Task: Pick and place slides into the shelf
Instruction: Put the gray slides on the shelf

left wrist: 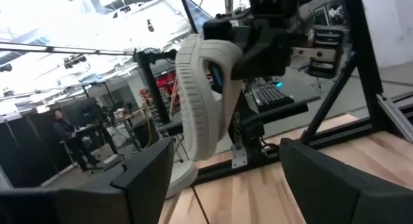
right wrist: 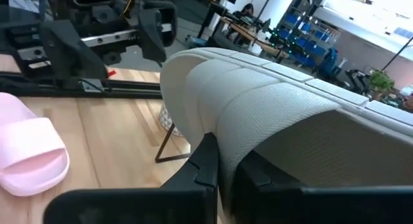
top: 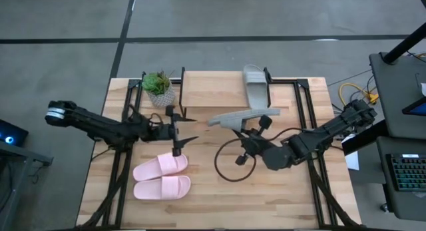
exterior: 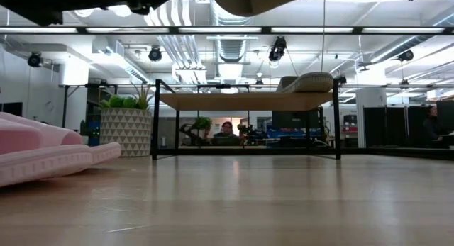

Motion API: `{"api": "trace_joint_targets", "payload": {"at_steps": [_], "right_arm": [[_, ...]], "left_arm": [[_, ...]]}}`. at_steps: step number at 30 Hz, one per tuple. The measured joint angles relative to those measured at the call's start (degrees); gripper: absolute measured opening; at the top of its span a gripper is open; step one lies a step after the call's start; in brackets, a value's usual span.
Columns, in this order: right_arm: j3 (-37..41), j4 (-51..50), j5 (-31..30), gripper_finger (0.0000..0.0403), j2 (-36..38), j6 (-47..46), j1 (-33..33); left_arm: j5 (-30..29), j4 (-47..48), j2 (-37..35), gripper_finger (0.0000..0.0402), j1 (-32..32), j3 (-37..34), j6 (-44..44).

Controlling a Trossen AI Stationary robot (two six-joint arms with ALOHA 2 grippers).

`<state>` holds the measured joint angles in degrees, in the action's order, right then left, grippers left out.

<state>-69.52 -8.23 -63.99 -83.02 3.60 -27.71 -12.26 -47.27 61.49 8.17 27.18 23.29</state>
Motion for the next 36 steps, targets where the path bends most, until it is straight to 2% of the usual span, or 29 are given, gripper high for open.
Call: {"api": "trace_joint_targets", "payload": {"at_steps": [5,14,24,27,30,36], "right_arm": [[0.03,0.04,2.95,0.0009,-0.08,1.04,0.03],[-0.07,0.57,2.73,0.0009,-0.17,3.26,0.53],[-0.07,1.87,4.9,0.0009,-0.17,3.96,0.51],[-0.07,2.58,5.11,0.0009,-0.17,4.52,0.51],[-0.07,3.41,5.47,0.0009,-0.15,5.79,0.51],[-0.15,3.55,5.46,0.0009,-0.13,6.7,0.51]], "left_arm": [[0.02,-2.18,3.81,0.0267,-1.54,2.6,-0.33],[1.86,-2.47,9.56,0.0267,-1.8,7.8,-0.45],[1.8,-2.49,12.19,0.0255,-2.01,10.86,-0.46],[1.77,-2.41,13.03,0.023,-2.4,11.71,-0.43],[1.76,-2.23,13.42,0.0187,-2.85,11.91,-0.42],[1.37,-1.76,12.72,0.0057,-3.45,11.89,-0.4]]}}
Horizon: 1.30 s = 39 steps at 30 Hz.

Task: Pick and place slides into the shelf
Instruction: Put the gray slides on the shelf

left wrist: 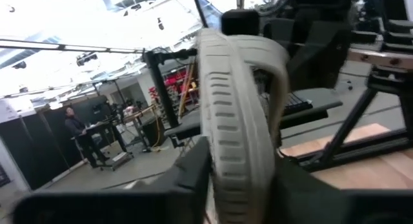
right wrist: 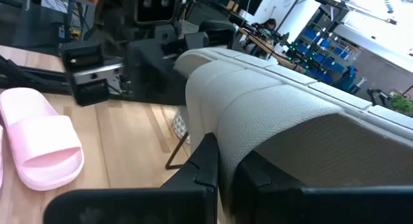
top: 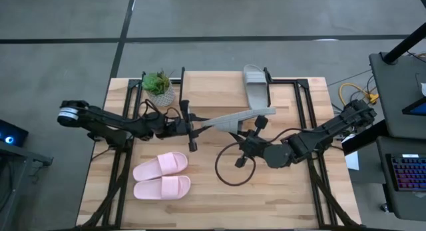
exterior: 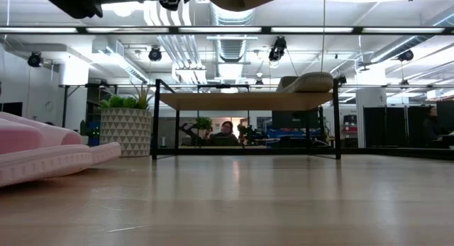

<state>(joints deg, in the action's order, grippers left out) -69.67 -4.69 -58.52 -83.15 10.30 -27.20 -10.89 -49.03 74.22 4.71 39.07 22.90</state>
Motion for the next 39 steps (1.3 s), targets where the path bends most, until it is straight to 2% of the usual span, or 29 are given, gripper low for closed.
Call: {"api": "trace_joint_targets", "payload": {"at_steps": [1,3,9,16,21,25,27,29,34,39], "right_arm": [[0.0,0.04,0.02,0.0009,0.0,0.03,0.0],[0.0,0.36,0.04,0.0009,0.0,0.25,0.0],[-0.27,1.07,0.5,0.0023,0.0,4.06,0.0],[-1.23,0.61,0.15,0.0087,0.12,10.66,-0.69],[-2.33,-1.1,-4.28,0.0137,0.31,15.83,-1.33],[-4.18,-4.75,-7.81,0.0165,0.54,19.78,-2.42],[-5.21,-6.67,-7.5,0.0173,0.57,22.08,-3.09],[-5.84,-7.54,-6.51,0.0179,0.57,25.62,-3.59],[-6.08,-8.65,-1.85,0.0184,0.5,34.56,-3.54],[-6.1,-8.59,-1.03,0.0182,0.5,41.81,-3.73]], "left_arm": [[-0.1,-0.03,-0.22,0.0034,-0.13,0.0,0.0],[-0.03,0.28,-0.74,0.0017,-0.29,0.0,-0.02],[0.15,0.93,-1.28,0.0016,-0.44,0.0,-0.05],[0.31,5.44,-2.7,0.0015,-0.89,-0.01,-3.45],[-0.09,11.88,-6.61,0.0014,-1.14,-0.85,-6.07],[0.42,22.51,-12.13,0.0013,-2.13,-1.18,-10.8],[1.09,26.57,-14.52,0.0013,-2.89,-1.18,-14.67],[3.05,28.79,-16.36,0.0013,-3.93,-1.18,-18.79],[12.36,29.58,-18.22,0.0012,-7.25,-1.18,-28.59],[15.34,32.41,-17.18,0.0012,-10.6,-1.18,-34.64]]}}
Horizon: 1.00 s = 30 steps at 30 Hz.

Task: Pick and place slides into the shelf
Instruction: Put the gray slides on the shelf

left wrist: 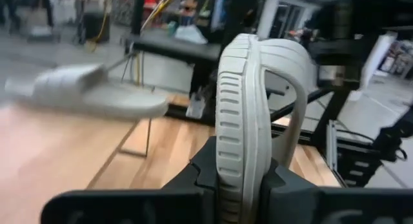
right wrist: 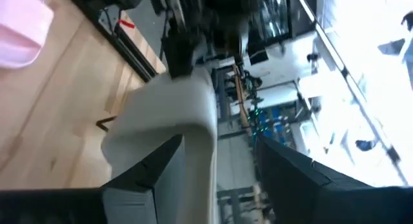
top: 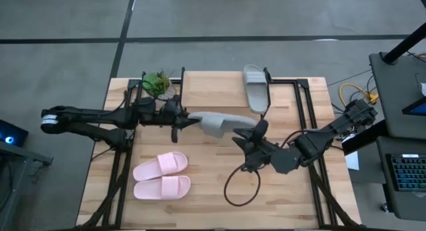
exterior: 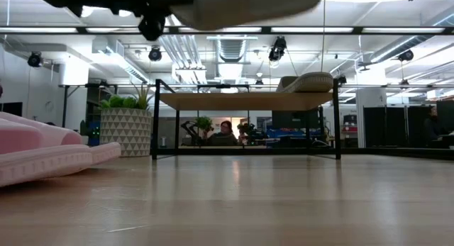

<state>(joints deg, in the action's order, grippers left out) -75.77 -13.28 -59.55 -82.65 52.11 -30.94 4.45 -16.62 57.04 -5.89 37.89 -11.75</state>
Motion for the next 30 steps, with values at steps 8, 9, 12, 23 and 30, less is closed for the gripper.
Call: {"api": "trace_joint_targets", "payload": {"at_steps": [8,9,12,23,30], "right_arm": [[-0.02,-5.38,7.07,0.0182,-0.02,6.12,-0.31],[-0.02,-6.55,7.28,0.0182,-0.02,6.45,-0.2],[-0.02,-9.09,7.47,0.0182,-0.02,7.19,0.22],[0.35,-11.4,11.98,0.0182,-0.09,14.99,0.59],[0.42,-13.98,10.49,0.0182,-2.78,17.63,1.22]], "left_arm": [[5.01,-0.07,4.15,0.0012,-2.18,0.0,-6.15],[5.7,-0.18,4.39,0.0012,-2.27,0.0,-7.15],[6.69,-0.43,4.98,0.0012,-2.3,0.14,-8.96],[10.67,-2.84,9.49,0.0012,-2.32,2.35,-14.93],[13.27,-2.93,15.35,0.0012,-2.32,6.71,-16.73]]}}
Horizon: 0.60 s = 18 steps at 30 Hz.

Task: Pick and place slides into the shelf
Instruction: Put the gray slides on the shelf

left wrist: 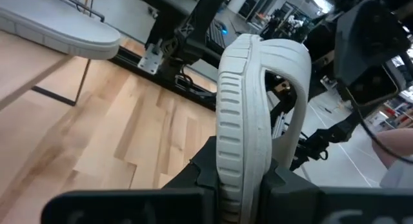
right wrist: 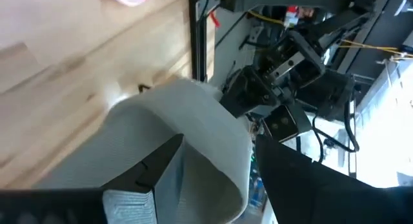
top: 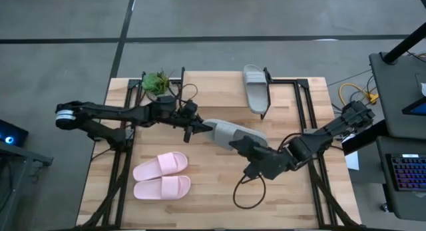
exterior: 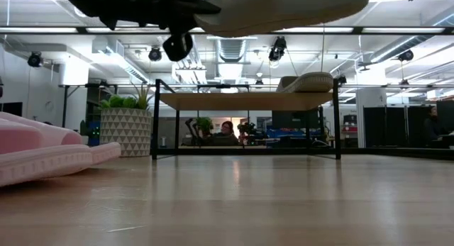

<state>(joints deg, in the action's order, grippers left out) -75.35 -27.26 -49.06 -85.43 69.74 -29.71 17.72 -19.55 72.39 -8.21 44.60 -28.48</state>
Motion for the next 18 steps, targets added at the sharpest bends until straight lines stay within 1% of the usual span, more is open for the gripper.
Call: {"api": "trace_joint_targets", "payload": {"at_steps": [5,10,13,18], "right_arm": [[0.0,-1.08,-4.67,0.0182,-1.0,1.27,-0.09],[-0.07,-3.34,-5.36,0.0178,-0.98,1.68,-0.09],[-0.24,-4.15,-6.72,0.0172,-0.98,3.63,0.08],[-0.24,-4.12,-7.07,0.0163,-0.98,3.57,0.15]], "left_arm": [[2.45,0.09,3.2,0.0012,-0.13,2.33,-0.8],[3.85,-0.11,4.4,0.0012,-0.11,2.76,-1.21],[6.74,0.05,4.44,0.0012,0.07,2.76,-1.22],[7.65,0.03,4.45,0.0012,-0.05,2.76,-1.2]]}}
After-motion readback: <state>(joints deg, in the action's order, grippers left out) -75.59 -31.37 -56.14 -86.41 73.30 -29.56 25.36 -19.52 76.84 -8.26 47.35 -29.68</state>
